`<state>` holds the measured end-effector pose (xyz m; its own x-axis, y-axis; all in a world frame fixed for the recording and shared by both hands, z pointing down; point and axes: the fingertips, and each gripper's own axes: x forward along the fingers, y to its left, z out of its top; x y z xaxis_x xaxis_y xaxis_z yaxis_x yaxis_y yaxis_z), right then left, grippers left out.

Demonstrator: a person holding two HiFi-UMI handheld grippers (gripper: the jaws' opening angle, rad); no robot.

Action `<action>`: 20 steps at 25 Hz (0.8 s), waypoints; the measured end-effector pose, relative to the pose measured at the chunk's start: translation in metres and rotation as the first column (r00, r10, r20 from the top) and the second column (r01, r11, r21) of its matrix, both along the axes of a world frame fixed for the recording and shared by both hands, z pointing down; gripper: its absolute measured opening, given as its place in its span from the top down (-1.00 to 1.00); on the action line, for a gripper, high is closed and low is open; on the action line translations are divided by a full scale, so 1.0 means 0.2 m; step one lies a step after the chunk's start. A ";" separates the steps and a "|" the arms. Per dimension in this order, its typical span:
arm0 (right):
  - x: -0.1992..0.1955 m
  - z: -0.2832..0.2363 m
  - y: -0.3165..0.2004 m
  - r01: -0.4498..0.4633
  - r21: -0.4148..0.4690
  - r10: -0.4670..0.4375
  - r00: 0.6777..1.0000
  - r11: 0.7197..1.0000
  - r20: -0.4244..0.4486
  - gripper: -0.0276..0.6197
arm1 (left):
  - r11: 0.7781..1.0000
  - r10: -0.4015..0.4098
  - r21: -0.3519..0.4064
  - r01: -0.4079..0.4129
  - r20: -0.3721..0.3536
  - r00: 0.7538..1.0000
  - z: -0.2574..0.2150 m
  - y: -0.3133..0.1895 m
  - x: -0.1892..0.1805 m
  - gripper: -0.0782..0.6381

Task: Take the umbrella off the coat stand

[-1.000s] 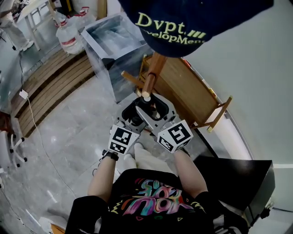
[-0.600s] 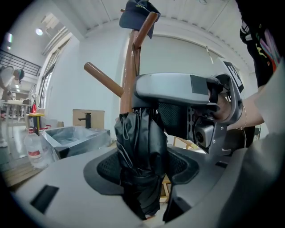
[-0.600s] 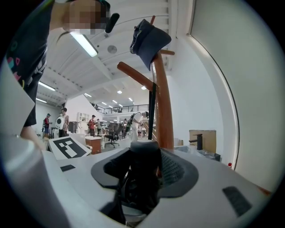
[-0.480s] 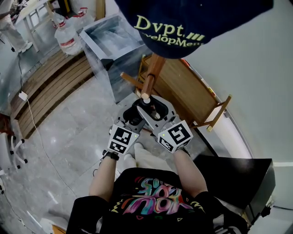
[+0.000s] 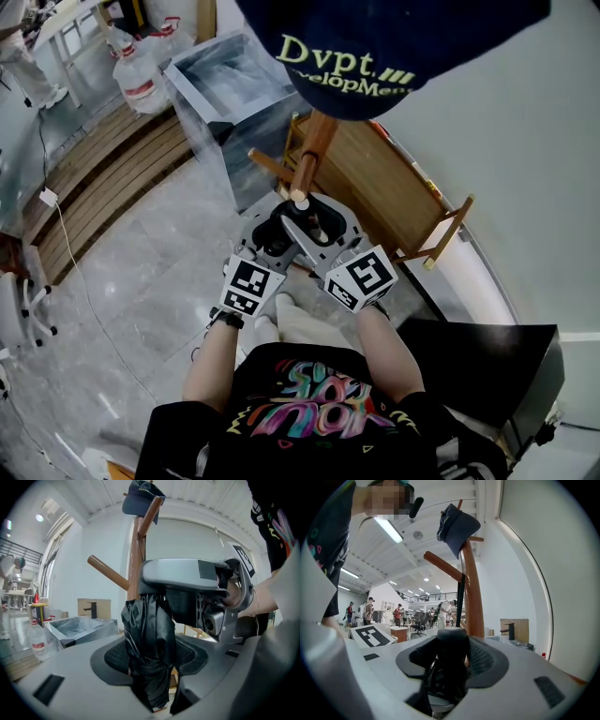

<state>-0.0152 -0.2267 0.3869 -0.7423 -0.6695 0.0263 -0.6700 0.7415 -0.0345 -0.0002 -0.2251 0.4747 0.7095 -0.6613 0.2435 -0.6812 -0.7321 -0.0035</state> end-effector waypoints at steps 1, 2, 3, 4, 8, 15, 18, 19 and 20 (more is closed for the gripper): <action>0.00 -0.01 0.00 0.003 0.003 -0.003 1.000 1.000 0.002 0.27 | 1.000 0.002 0.002 -0.002 0.000 1.000 -0.01 0.00 0.00 0.11; 0.00 -0.01 0.01 0.006 0.004 -0.006 1.000 1.000 0.006 0.27 | 1.000 0.004 0.003 -0.004 -0.001 1.000 -0.01 0.01 0.00 0.11; 0.00 -0.01 0.01 0.010 0.004 -0.010 1.000 1.000 0.012 0.27 | 1.000 0.008 0.003 -0.008 -0.003 1.000 -0.02 0.01 0.00 0.11; 0.01 -0.02 0.01 0.014 0.004 -0.014 1.000 1.000 0.016 0.27 | 1.000 0.011 0.003 -0.011 -0.006 1.000 -0.02 0.01 0.00 0.11; 0.01 -0.04 0.02 0.027 0.009 -0.027 0.999 1.000 0.018 0.27 | 1.000 0.014 0.003 -0.014 -0.015 1.000 -0.04 0.03 0.00 0.12; 0.01 -0.07 0.04 0.068 0.028 -0.069 0.997 0.997 0.028 0.27 | 1.000 0.022 0.005 -0.022 -0.026 0.999 -0.08 0.05 0.01 0.13; 0.02 -0.09 0.06 0.081 0.035 -0.082 0.996 0.996 0.036 0.27 | 1.000 0.027 0.006 -0.027 -0.028 0.999 -0.10 0.07 0.01 0.13; 0.02 -0.10 0.07 0.086 0.037 -0.087 0.995 0.996 0.038 0.27 | 1.000 0.028 0.006 -0.027 -0.029 0.999 -0.11 0.07 0.01 0.14; 0.02 -0.11 0.07 0.090 0.040 -0.091 0.995 0.995 0.040 0.27 | 1.000 0.028 0.006 -0.027 -0.030 0.999 -0.11 0.08 0.01 0.14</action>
<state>-0.0108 -0.2126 0.3659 -0.7999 -0.5994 -0.0296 -0.5986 0.8004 -0.0317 0.0021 -0.2098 0.4526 0.7344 -0.6427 0.2180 -0.6606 -0.7506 0.0126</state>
